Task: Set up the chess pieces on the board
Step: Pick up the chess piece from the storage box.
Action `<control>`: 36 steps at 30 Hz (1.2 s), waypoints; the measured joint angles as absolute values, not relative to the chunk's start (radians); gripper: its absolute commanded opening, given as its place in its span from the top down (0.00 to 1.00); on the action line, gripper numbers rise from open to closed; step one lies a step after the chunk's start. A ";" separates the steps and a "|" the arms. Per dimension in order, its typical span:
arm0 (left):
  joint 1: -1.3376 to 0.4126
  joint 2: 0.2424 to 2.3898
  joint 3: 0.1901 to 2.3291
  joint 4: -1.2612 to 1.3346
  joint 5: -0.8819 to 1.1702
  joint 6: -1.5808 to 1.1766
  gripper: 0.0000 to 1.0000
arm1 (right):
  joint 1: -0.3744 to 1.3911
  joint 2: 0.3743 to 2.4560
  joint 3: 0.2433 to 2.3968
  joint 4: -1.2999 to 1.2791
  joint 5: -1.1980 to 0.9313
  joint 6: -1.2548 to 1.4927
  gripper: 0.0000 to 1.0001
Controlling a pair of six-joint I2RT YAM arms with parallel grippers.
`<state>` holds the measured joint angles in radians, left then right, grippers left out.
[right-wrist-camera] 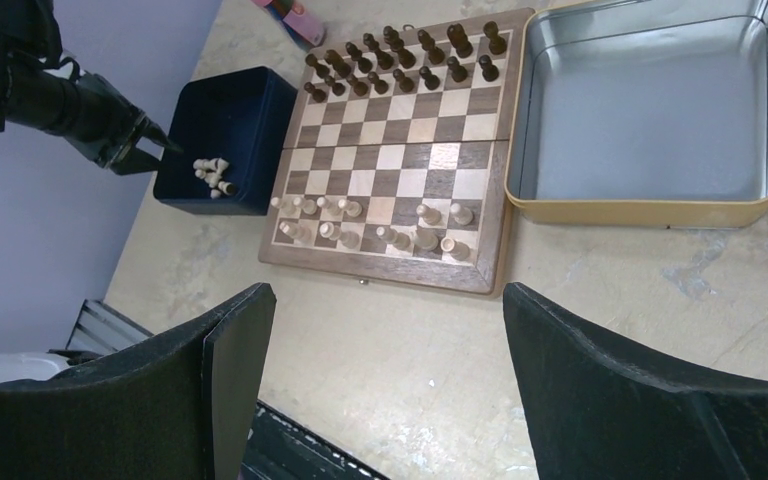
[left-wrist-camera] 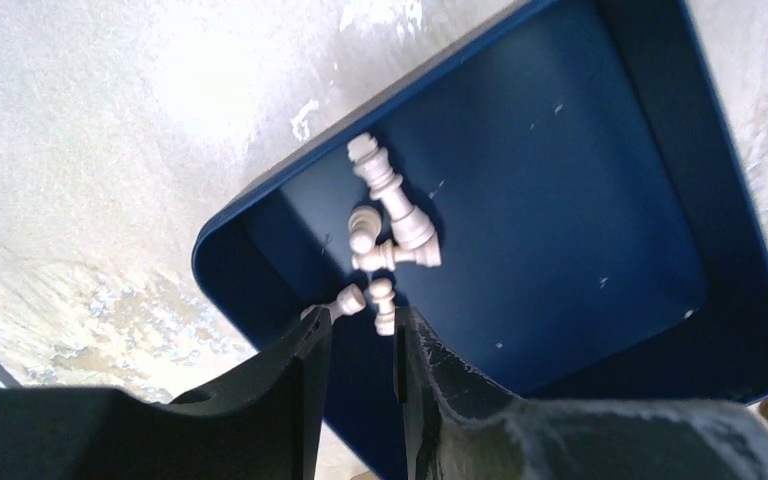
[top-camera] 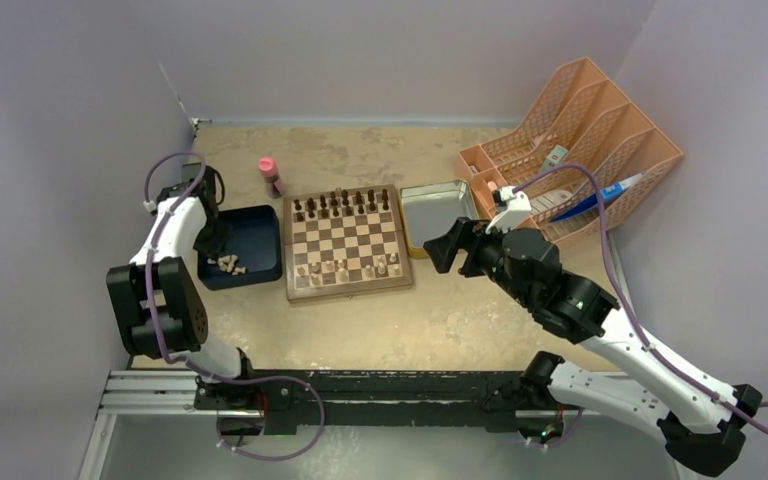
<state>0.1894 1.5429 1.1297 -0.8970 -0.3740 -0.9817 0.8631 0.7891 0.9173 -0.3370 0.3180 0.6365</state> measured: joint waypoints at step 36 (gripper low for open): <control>0.242 1.837 1.206 -0.856 -0.319 -1.171 0.75 | 0.863 0.877 0.955 -0.402 0.323 0.653 0.12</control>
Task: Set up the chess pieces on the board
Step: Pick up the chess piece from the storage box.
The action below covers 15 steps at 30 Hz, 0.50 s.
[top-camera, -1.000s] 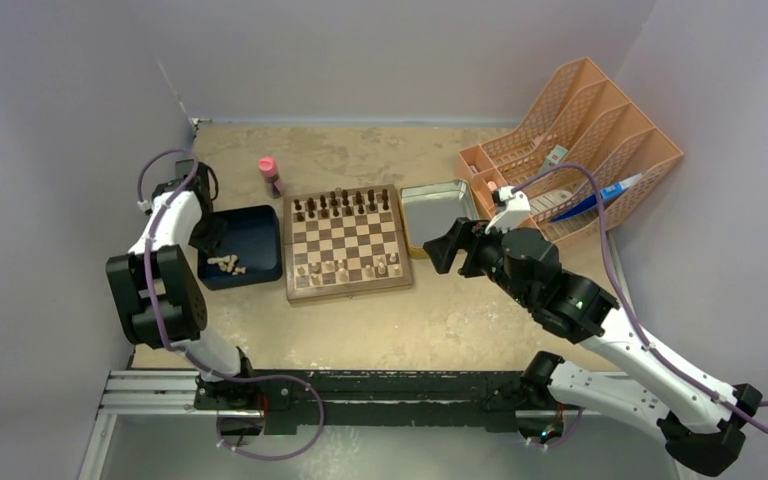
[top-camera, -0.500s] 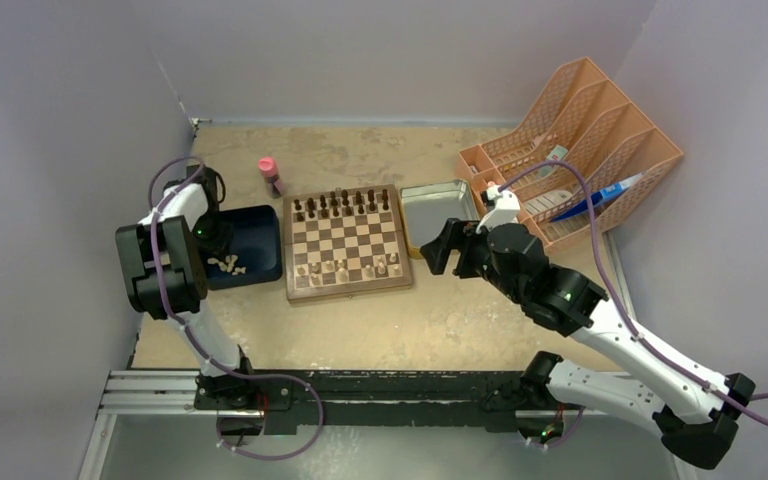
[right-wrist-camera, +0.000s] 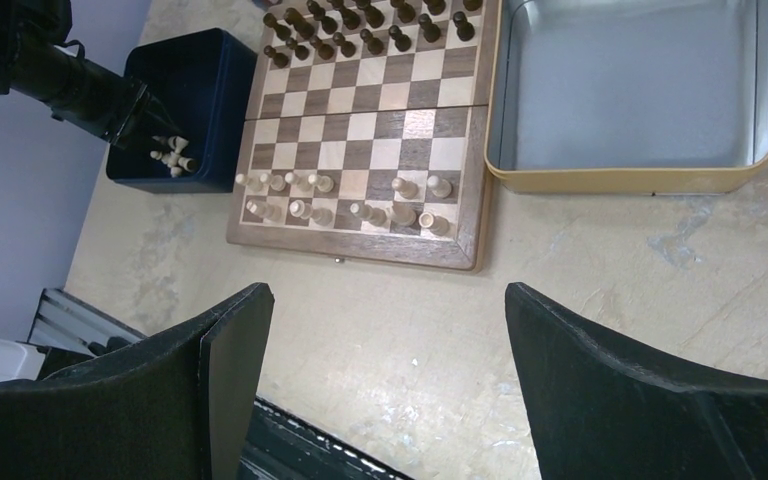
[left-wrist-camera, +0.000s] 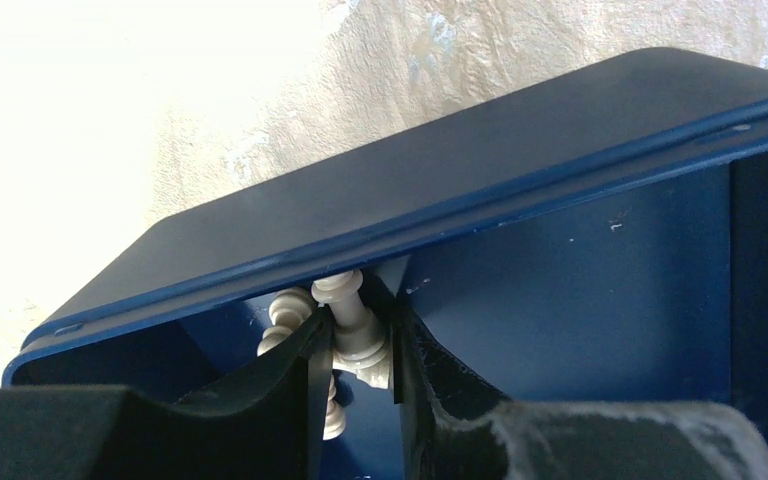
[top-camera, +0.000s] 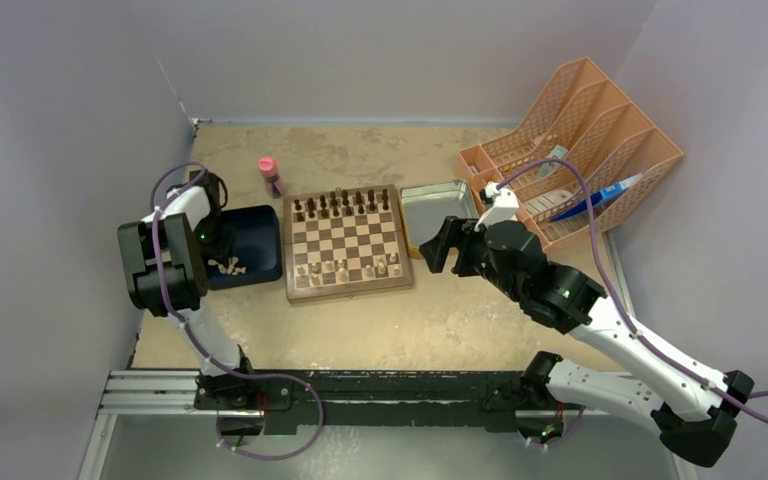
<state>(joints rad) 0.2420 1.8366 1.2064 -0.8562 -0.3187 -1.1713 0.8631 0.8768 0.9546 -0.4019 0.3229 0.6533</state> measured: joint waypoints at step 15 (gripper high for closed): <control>0.242 1.820 1.206 -0.847 -0.311 -1.153 1.00 | 0.863 0.886 0.987 -0.411 0.324 0.647 0.11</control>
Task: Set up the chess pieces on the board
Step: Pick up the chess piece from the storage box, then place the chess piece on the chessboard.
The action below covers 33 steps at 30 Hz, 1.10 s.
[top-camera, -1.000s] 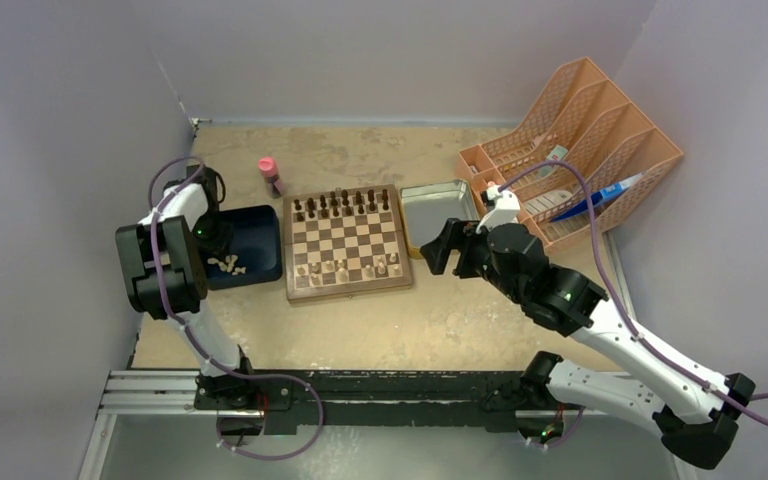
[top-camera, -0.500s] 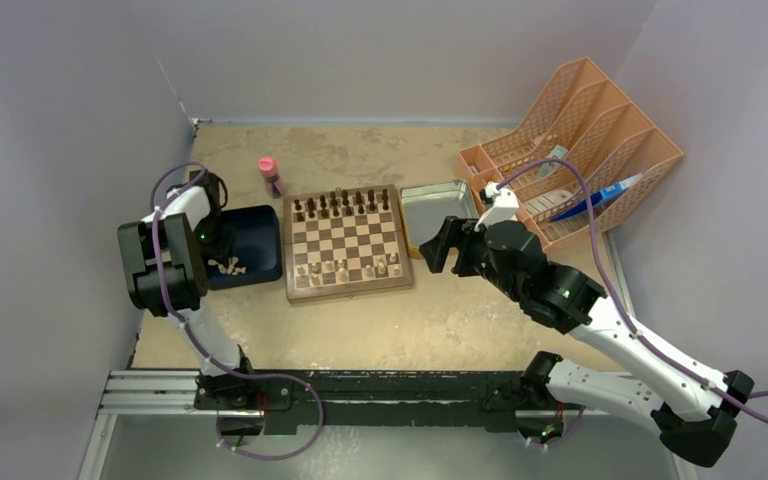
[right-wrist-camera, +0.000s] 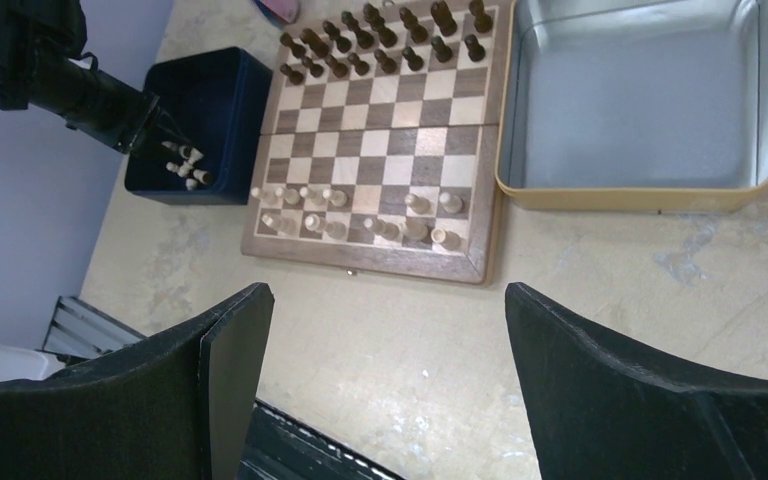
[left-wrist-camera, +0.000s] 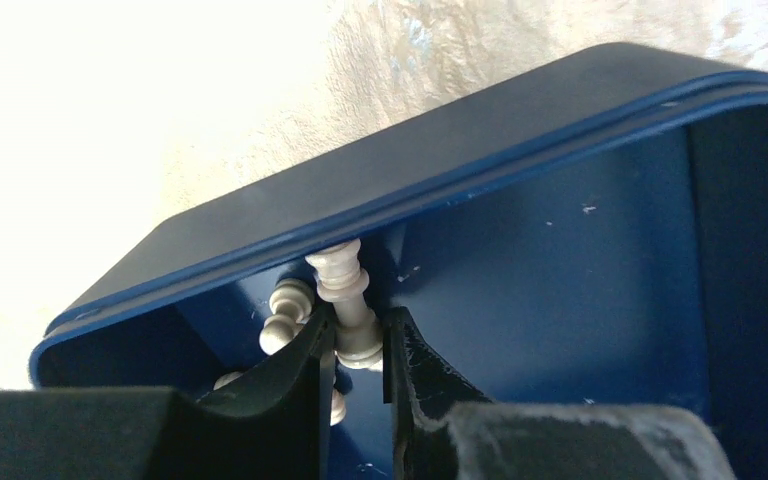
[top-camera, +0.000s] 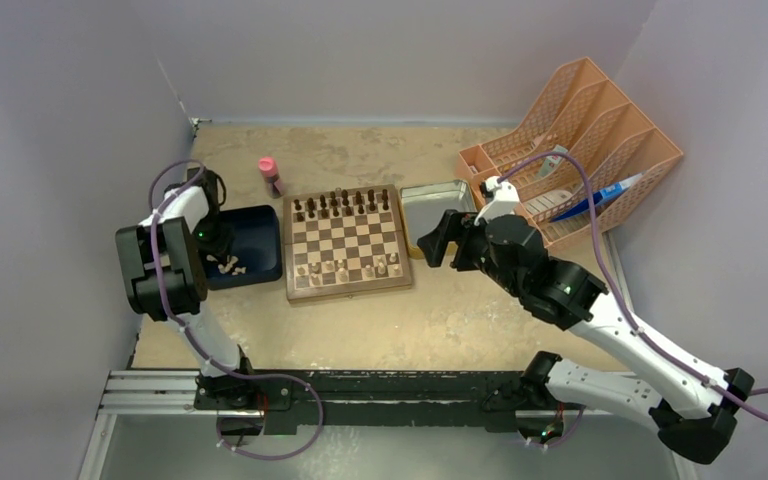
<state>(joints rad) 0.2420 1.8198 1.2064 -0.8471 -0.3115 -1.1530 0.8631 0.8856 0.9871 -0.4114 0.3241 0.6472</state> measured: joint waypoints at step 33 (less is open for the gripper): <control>0.022 1.182 0.980 -0.396 0.328 -0.481 1.00 | 0.863 1.244 1.269 -0.287 0.101 0.718 0.30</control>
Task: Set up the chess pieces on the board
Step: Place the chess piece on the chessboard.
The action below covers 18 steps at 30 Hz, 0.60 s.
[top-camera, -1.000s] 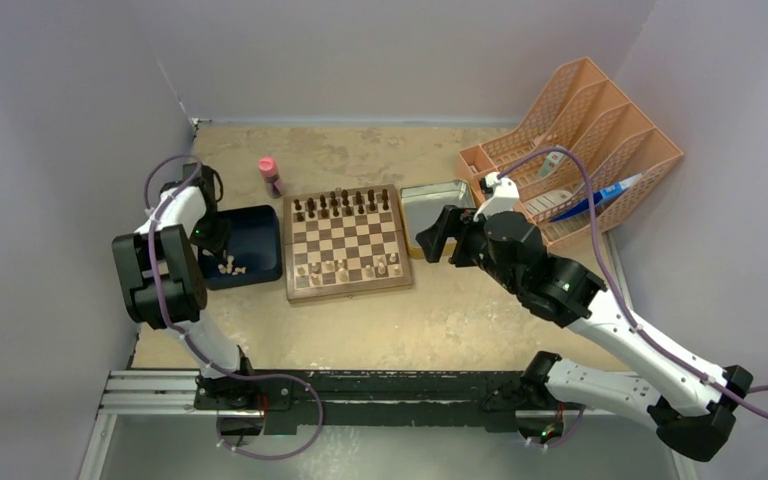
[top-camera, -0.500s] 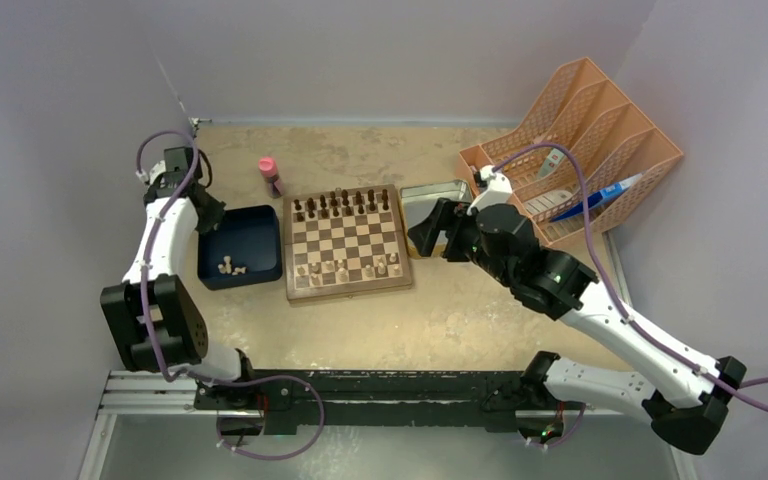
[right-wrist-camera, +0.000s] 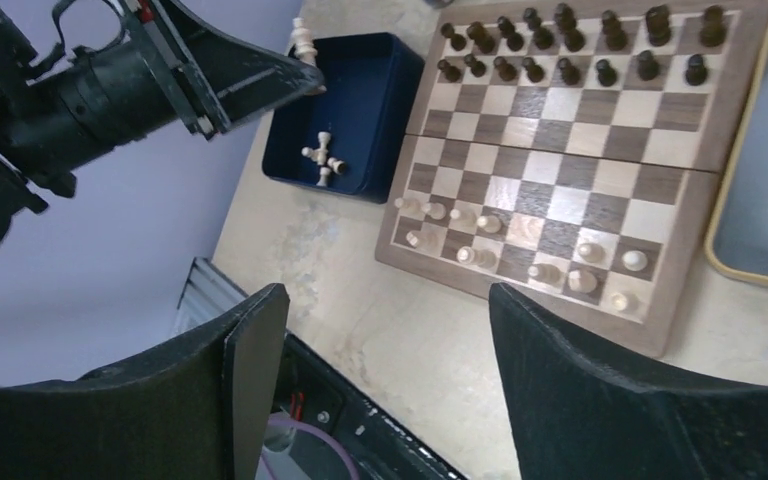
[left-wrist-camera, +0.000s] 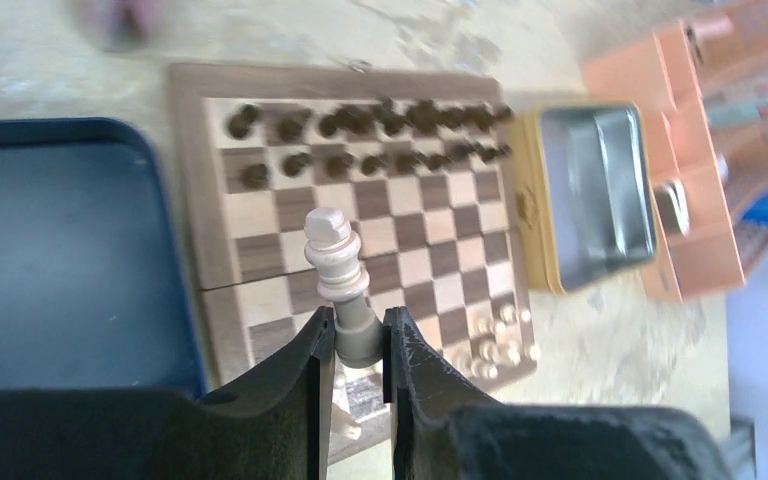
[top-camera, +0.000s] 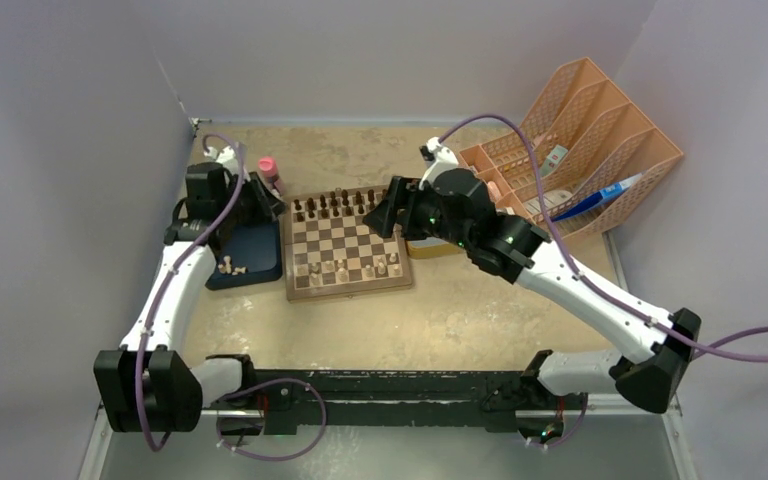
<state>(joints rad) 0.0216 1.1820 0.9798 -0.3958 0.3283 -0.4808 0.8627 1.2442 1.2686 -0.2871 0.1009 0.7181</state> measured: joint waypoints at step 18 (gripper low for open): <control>-0.141 0.982 0.696 -0.185 0.947 0.017 1.00 | 0.829 1.504 1.478 -0.278 -0.177 0.719 0.54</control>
<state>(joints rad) -0.1406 0.9817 0.6964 -0.1848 0.9470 0.0166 0.8288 1.5036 1.4776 -0.2783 -0.1772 0.7189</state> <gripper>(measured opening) 0.183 0.459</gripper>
